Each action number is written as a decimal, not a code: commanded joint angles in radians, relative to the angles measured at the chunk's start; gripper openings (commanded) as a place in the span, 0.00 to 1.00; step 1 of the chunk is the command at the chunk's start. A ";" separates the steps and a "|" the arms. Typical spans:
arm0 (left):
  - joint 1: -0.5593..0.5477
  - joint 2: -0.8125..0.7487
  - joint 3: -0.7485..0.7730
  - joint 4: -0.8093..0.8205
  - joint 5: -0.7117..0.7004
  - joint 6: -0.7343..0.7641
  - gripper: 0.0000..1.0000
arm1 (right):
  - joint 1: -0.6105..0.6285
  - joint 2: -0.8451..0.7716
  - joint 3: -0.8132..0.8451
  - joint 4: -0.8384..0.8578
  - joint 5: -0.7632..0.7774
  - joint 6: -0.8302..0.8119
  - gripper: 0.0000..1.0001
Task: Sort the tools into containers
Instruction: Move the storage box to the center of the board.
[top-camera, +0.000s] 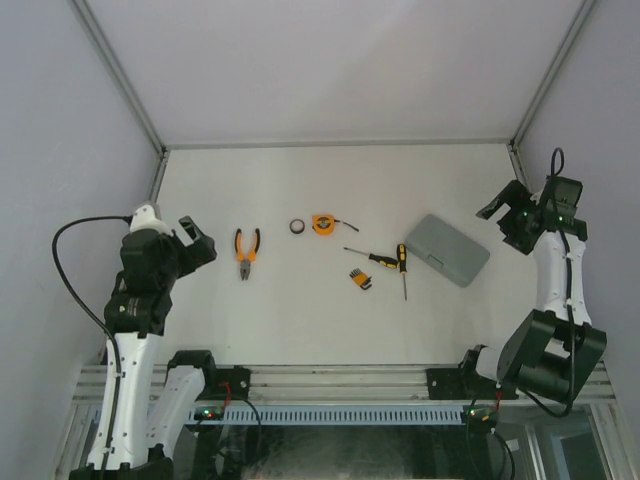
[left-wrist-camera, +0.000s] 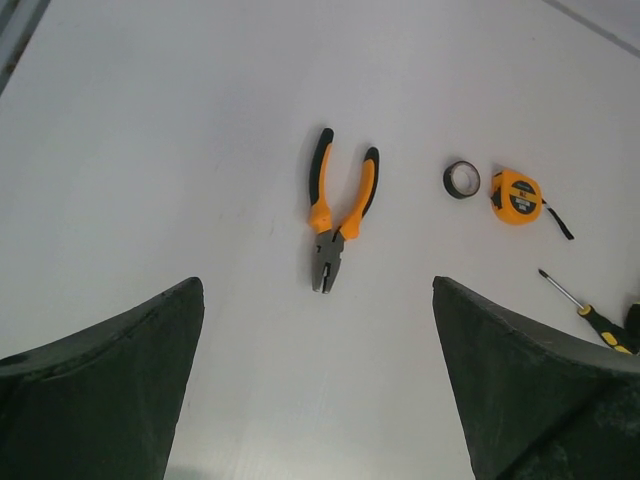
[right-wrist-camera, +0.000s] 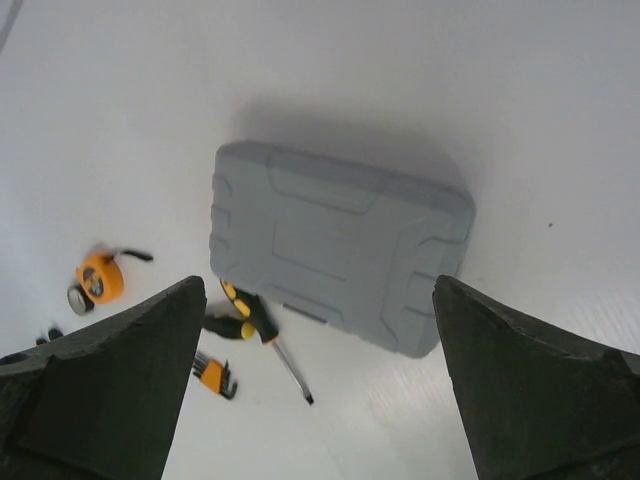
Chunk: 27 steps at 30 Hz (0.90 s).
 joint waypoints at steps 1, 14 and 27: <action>0.007 0.013 0.012 0.074 0.083 -0.018 1.00 | -0.029 0.044 0.012 0.166 0.034 0.109 0.96; -0.007 -0.009 -0.034 0.065 0.110 -0.015 1.00 | -0.040 0.256 0.073 0.197 0.025 0.018 0.96; -0.065 0.014 -0.075 0.113 0.164 -0.030 0.95 | 0.039 0.330 0.007 0.175 -0.004 -0.036 0.94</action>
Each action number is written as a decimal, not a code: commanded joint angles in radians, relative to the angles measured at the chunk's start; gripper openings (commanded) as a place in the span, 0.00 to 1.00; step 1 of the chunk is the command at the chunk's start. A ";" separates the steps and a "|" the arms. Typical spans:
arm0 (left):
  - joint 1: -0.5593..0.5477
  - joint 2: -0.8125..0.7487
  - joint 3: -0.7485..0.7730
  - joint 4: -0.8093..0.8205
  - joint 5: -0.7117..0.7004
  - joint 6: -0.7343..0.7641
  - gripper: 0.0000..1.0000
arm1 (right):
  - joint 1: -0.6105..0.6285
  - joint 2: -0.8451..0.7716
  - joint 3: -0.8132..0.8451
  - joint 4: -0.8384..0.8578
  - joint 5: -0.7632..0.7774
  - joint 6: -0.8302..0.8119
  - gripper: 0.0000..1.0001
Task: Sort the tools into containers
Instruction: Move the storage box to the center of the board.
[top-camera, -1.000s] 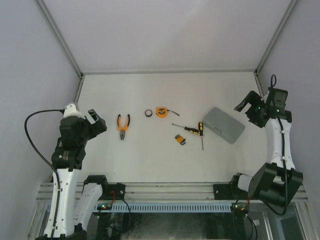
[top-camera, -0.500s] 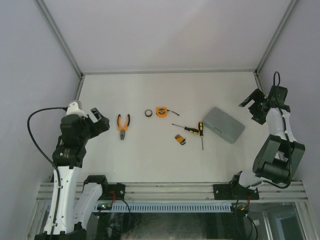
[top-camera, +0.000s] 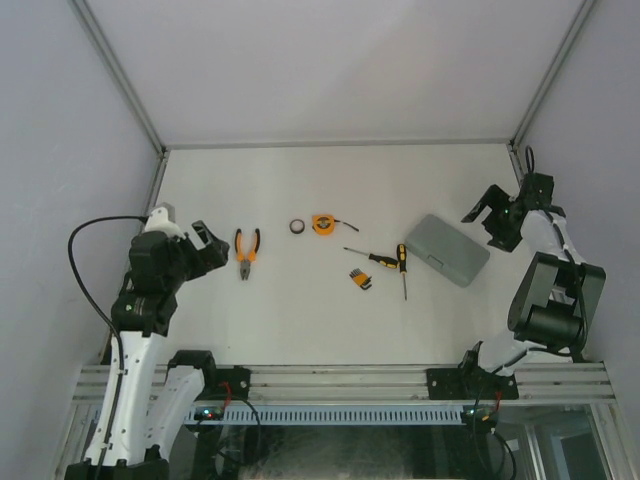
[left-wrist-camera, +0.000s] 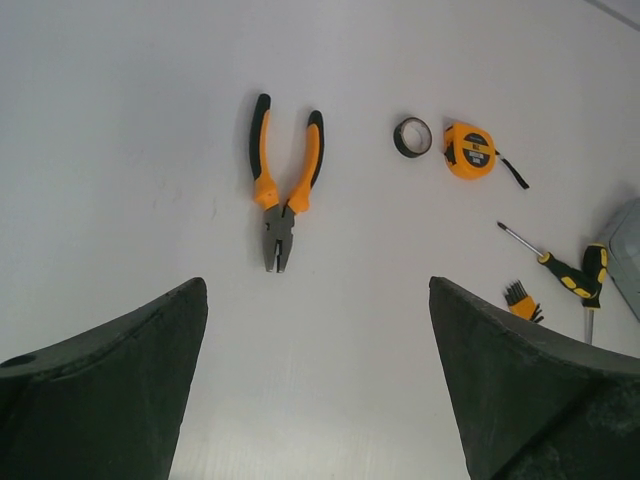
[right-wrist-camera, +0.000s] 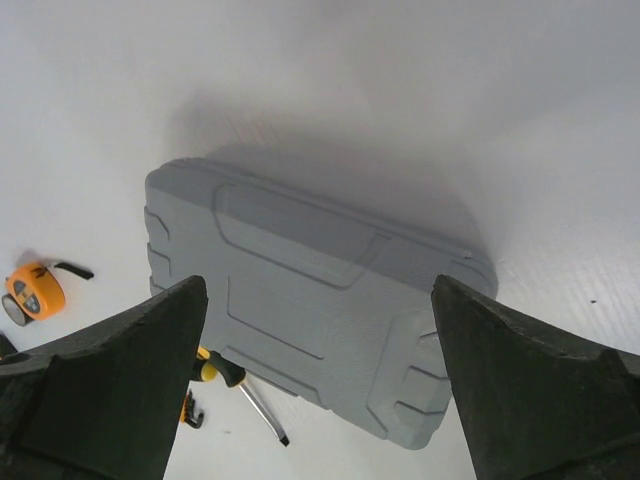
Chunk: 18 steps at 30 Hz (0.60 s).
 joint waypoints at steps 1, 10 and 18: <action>-0.045 0.015 -0.019 0.065 0.024 -0.020 0.95 | 0.021 0.014 -0.017 0.021 -0.022 -0.039 0.94; -0.085 0.025 -0.049 0.093 0.024 -0.030 0.94 | 0.116 0.042 -0.039 -0.001 0.033 -0.092 0.93; -0.093 0.031 -0.052 0.100 0.032 -0.030 0.94 | 0.243 -0.037 -0.080 -0.006 0.023 -0.076 0.91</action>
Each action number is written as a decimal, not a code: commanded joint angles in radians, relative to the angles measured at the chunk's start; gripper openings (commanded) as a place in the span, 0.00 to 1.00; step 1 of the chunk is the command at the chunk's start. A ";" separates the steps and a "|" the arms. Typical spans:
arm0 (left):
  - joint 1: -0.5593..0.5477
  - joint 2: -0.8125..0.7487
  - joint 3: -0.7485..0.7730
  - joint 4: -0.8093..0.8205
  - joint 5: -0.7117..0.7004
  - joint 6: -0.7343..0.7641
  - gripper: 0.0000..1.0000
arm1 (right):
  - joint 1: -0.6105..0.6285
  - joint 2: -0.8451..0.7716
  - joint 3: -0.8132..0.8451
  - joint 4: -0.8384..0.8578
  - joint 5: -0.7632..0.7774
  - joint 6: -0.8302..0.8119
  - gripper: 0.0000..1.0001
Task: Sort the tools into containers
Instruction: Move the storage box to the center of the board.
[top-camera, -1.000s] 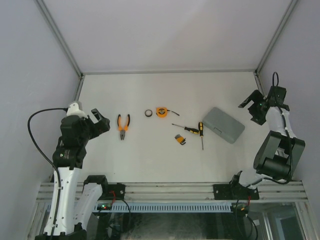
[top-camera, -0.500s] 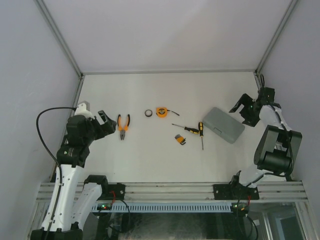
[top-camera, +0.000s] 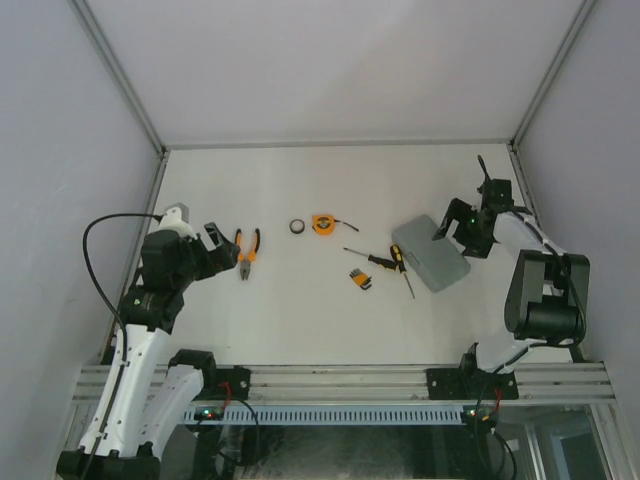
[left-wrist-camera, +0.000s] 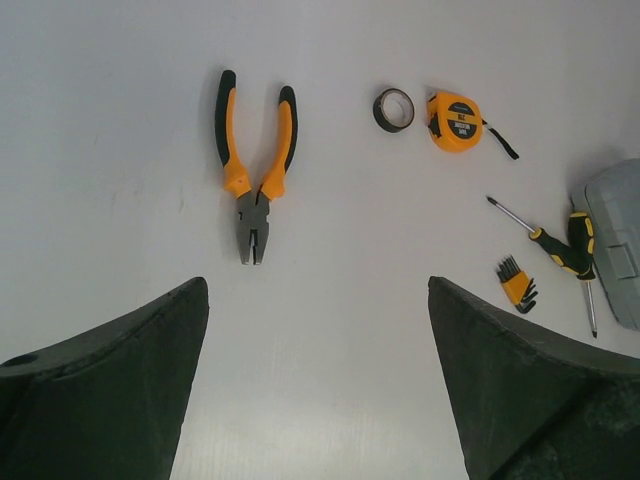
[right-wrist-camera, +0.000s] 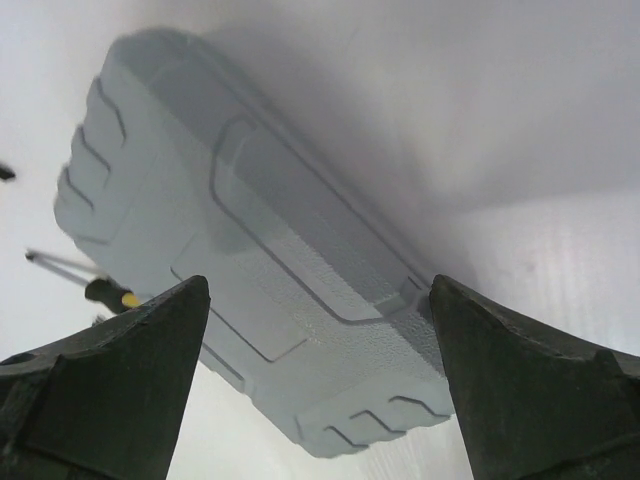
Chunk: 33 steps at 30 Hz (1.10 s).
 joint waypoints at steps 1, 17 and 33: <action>-0.011 0.000 -0.005 0.048 0.021 -0.013 0.94 | 0.063 -0.085 -0.021 0.003 -0.003 0.001 0.91; -0.032 -0.002 -0.017 0.048 0.045 -0.013 0.92 | 0.041 -0.033 -0.046 0.090 -0.060 -0.001 0.89; -0.074 0.024 -0.017 0.051 0.033 -0.038 0.89 | 0.292 -0.098 -0.132 0.061 0.094 0.071 0.84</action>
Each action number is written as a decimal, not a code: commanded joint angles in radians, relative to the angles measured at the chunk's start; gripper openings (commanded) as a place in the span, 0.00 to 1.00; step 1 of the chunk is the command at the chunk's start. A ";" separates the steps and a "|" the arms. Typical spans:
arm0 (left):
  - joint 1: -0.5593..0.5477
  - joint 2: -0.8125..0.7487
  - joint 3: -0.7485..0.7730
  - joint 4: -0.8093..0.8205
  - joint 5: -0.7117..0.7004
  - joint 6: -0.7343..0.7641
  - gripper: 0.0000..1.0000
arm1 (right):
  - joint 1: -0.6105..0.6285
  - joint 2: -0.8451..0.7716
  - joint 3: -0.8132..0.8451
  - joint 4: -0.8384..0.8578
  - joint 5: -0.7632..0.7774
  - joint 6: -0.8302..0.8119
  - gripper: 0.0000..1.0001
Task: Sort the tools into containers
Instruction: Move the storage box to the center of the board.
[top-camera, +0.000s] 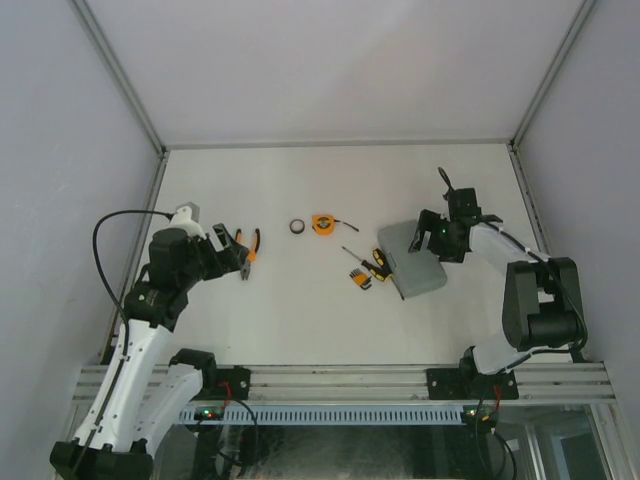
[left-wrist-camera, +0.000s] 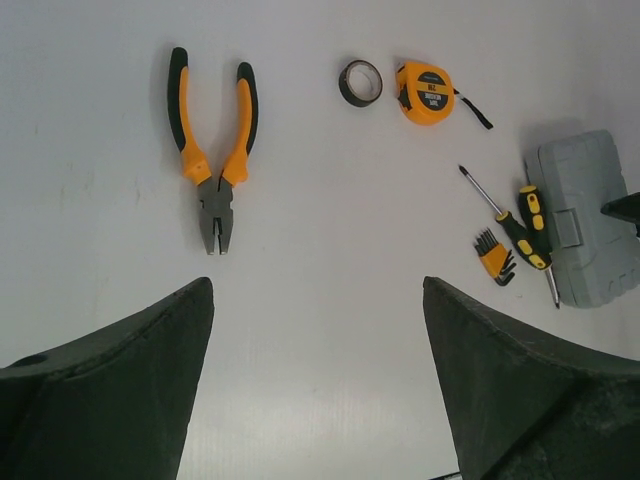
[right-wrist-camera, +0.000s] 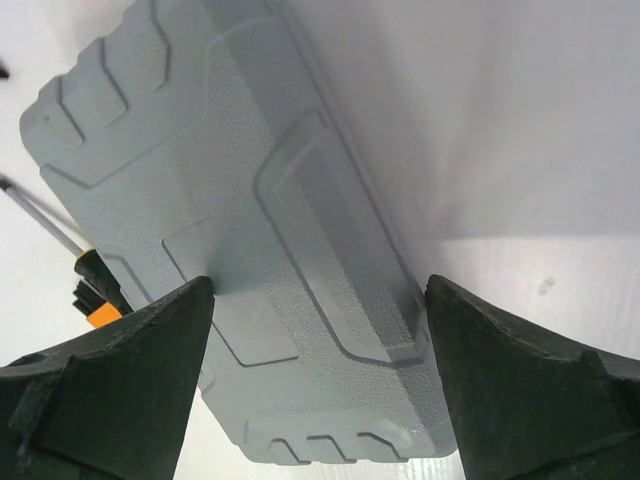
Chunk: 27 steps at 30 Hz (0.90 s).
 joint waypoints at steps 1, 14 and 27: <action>-0.016 0.006 -0.017 0.043 0.004 -0.024 0.89 | 0.108 -0.062 -0.037 -0.011 0.068 0.071 0.84; -0.059 0.031 -0.010 0.045 -0.016 -0.040 0.87 | 0.362 -0.154 -0.076 0.037 0.182 0.335 0.84; -0.160 0.067 -0.021 0.081 -0.060 -0.081 0.86 | 0.524 -0.168 -0.116 0.155 0.181 0.426 0.83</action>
